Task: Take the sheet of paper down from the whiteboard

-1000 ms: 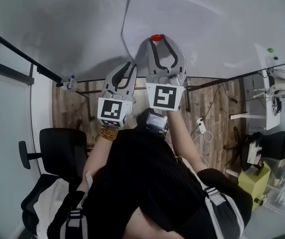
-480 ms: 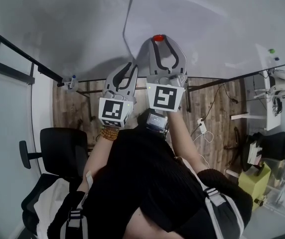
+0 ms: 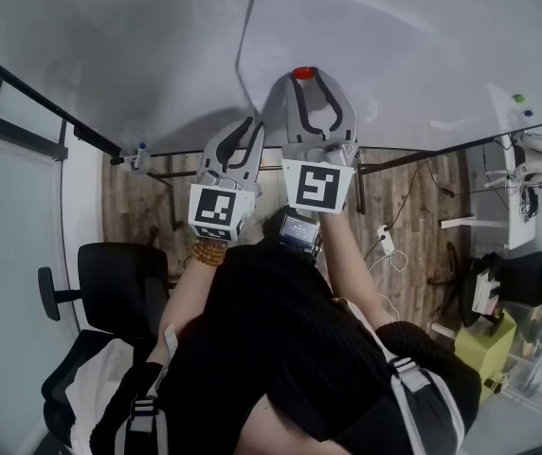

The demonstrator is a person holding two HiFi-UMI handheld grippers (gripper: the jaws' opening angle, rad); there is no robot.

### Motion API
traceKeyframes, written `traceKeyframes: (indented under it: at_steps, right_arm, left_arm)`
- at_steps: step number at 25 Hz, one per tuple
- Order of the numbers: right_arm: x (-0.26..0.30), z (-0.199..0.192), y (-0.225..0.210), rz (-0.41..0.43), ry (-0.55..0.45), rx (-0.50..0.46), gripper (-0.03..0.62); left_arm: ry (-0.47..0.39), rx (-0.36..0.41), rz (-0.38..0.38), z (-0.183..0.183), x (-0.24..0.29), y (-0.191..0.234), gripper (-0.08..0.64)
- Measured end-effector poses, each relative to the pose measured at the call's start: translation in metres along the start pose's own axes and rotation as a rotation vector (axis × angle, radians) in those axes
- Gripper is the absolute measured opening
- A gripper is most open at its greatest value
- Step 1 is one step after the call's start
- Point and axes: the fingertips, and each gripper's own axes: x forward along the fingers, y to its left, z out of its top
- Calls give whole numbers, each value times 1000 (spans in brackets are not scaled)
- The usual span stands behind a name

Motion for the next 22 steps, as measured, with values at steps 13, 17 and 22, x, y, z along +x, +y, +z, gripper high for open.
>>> traceKeyframes:
  at_steps: [13, 17, 22]
  right_arm:
    - [0, 0, 0, 10, 4, 5, 117]
    - [-2, -1, 1, 15, 12, 10, 117]
    - [1, -1, 0, 16, 16, 23, 117]
  left_arm:
    - [-60, -66, -46, 11, 8, 0, 71]
    - [-56, -109, -29, 4, 10, 8, 96]
    - [-58, -150, -37, 2, 16, 13, 107]
